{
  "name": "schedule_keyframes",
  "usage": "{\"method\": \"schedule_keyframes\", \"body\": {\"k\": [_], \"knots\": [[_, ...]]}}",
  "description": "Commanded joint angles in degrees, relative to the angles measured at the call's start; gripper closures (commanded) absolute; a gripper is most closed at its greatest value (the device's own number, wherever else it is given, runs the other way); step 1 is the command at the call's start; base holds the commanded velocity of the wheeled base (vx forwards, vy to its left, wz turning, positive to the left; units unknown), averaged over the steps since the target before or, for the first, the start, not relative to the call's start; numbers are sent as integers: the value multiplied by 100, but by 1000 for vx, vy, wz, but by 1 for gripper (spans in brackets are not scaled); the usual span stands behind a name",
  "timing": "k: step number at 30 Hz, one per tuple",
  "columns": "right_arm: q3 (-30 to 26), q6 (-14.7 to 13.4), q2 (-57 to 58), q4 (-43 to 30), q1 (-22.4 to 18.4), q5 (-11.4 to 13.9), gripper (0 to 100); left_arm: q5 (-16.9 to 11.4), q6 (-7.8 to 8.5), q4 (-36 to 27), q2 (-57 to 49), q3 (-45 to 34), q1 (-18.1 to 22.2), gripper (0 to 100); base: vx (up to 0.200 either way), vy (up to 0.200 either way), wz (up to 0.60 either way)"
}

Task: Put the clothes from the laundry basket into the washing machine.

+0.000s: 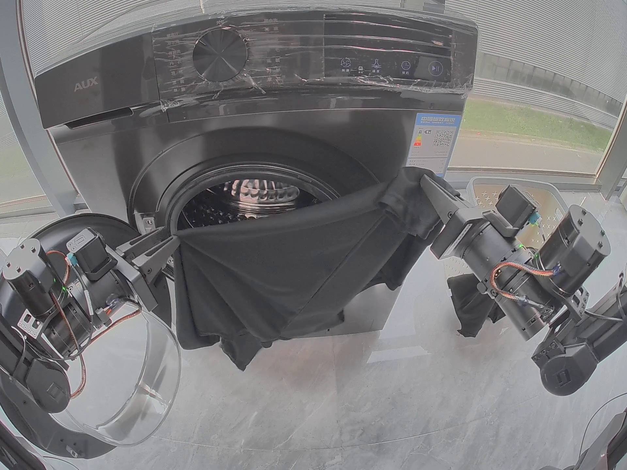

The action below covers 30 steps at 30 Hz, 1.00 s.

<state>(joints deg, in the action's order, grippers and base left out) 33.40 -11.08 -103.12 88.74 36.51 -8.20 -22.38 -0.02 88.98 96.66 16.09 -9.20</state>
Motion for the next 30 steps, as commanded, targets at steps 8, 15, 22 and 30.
{"method": "schedule_keyframes", "body": {"k": [8,15,22,30], "knots": [[0,9,29,3,199,-6,100,15,2,32,195,26,6,0,0,0,0],[-9,9,64,3,260,-6,100,15,20,32,222,-80,-29,0,0,0,0],[-27,9,64,3,260,-6,100,6,117,32,310,-247,-169,0,0,0,0],[-53,9,55,3,348,-15,100,15,257,32,459,-326,-293,0,0,0,0]]}}
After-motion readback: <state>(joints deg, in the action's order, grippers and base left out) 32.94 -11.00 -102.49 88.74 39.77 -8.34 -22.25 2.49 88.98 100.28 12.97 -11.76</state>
